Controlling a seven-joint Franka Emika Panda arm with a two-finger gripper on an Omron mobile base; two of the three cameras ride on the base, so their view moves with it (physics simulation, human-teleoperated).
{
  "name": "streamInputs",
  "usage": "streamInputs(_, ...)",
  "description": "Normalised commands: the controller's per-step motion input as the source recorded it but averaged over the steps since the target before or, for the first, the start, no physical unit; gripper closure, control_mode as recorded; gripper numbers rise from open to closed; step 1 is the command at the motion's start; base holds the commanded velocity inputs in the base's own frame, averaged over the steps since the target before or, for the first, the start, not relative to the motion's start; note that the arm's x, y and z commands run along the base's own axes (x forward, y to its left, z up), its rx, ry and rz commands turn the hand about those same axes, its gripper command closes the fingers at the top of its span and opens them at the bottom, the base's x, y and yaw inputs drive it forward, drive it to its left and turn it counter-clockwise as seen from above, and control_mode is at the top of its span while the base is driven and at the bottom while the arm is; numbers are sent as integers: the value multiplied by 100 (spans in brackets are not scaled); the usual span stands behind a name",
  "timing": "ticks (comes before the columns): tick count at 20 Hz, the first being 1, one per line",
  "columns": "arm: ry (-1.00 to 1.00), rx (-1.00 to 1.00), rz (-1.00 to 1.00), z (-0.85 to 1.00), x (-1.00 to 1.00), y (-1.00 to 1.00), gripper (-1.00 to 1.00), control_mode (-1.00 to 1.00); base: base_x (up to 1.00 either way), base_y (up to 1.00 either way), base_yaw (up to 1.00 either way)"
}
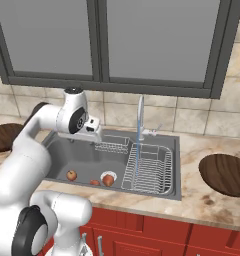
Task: Pick the onions from the sink and place them in one bowl. Place the peach in the other bowl. Then turn off the sink faucet.
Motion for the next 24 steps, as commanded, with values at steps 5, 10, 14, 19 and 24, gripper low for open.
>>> streamInputs(5,7,0,0,-25,14,0,-100,-100,0,0,0)
streamInputs(10,7,0,0,-25,14,0,-100,-100,0,0,0)
streamInputs(14,2,0,0,-24,3,-1,-100,-100,0,0,0)
streamInputs(19,0,0,0,-26,1,-3,-100,-100,0,0,0)
streamInputs(24,0,0,0,-26,1,-6,-100,-100,0,0,0)
